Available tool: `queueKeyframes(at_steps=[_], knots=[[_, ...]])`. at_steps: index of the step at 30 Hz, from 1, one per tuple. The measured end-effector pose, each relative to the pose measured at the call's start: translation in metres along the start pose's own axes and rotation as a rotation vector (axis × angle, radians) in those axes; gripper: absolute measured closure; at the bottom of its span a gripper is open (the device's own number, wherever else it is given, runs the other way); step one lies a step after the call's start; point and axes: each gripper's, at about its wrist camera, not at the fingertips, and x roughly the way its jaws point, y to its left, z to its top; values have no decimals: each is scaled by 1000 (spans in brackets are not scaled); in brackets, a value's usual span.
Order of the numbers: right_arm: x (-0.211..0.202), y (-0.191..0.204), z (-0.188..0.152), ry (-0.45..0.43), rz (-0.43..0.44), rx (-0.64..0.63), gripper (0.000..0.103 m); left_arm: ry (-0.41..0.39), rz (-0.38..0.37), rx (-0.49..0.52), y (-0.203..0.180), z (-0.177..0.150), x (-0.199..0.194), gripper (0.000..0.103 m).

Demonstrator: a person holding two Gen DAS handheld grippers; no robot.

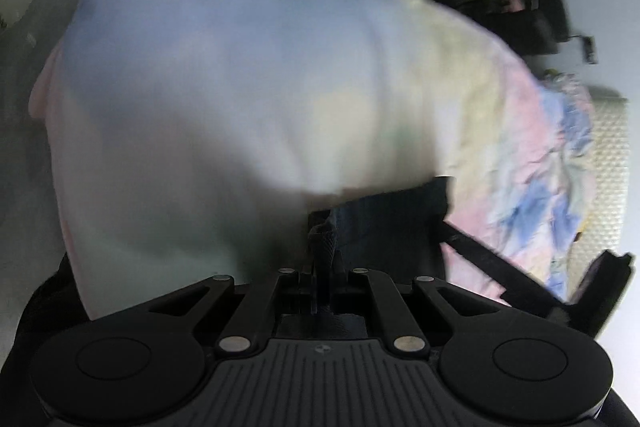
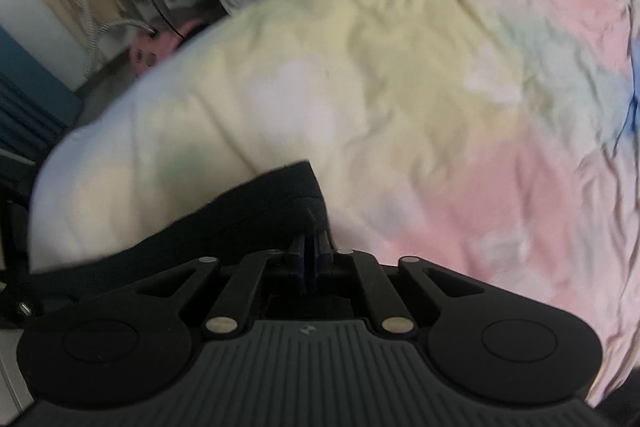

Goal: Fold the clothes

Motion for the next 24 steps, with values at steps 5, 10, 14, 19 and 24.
queueKeyframes(at_steps=[5,10,14,19,24], knots=[[-5,6,3,-2,-23,56,82,44,9,84,-14,4,-3,95],[-53,-13,-8,-80,28,198,79,76,10,138,-39,0,-22,71],[-95,-37,-30,-164,45,310,78,86,24,169,-54,-11,-39,47],[-137,-93,-76,-244,18,480,77,95,54,225,-83,-26,-54,40],[-164,-164,-140,-299,-76,670,63,77,84,283,-120,-47,-60,37]])
